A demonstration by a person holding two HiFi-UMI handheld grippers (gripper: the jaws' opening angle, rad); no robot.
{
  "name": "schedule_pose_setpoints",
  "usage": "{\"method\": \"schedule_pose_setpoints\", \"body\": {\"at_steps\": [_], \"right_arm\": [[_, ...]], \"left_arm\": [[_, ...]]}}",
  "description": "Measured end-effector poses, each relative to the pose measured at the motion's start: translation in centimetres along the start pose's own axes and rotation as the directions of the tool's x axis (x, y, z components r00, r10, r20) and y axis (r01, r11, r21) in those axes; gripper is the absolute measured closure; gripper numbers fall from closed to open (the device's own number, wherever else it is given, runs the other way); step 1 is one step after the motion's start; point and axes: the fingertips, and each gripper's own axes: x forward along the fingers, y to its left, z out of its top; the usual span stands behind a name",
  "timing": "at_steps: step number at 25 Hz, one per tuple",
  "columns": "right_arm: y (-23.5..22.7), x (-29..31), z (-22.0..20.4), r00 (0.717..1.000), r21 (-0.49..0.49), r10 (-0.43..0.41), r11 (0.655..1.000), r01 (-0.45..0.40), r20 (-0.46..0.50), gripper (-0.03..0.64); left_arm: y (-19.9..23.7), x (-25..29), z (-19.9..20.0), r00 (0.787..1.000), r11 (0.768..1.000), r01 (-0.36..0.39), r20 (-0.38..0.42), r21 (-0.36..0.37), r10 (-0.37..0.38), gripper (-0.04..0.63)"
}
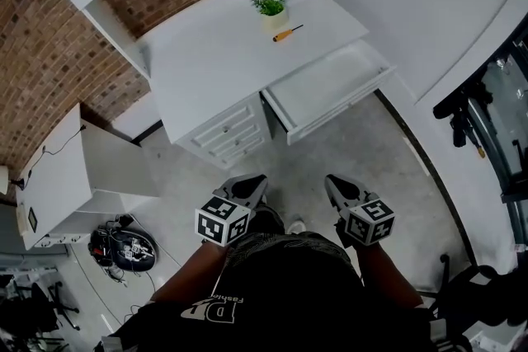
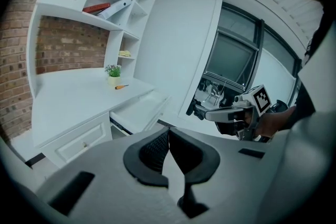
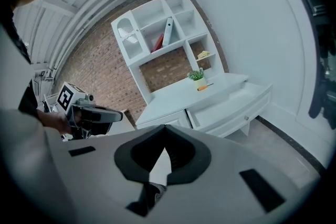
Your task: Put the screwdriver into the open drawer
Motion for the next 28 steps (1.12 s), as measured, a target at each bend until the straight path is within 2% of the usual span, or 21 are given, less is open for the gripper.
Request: {"method": "schedule_pose_setpoints", "body": {"at_steps": [5,14,23,28], "right_arm": [[-0.8,1.3,0.6,1.000,-0.011,0.000,1.000,0.000,-0.017,0.611],[-3.9,5.0,3.7,1.000,-0.036,-0.018,0.999,0.017,-0.016,0.611],[-5.6,10.6,8.9,0.998,-0.089,-0.039,0.995,0.035,-0.045,0.611],[-6.9,14.3,11.3,0.996,-0.087,-0.069,0.994,0.064,-0.058,0.611]], "left_arm": [[1.4,1.3,0.6,1.000,1.000,0.001,-0.001,-0.004,-0.001,0.577],[4.9,5.3,4.7,0.999,0.999,0.036,0.029,0.012,-0.037,0.577],[10.6,8.6,10.0,0.996,0.998,0.062,0.057,0.011,-0.062,0.577],[14.2,10.4,12.3,0.995,0.996,0.087,0.042,0.017,-0.088,0.577]]}}
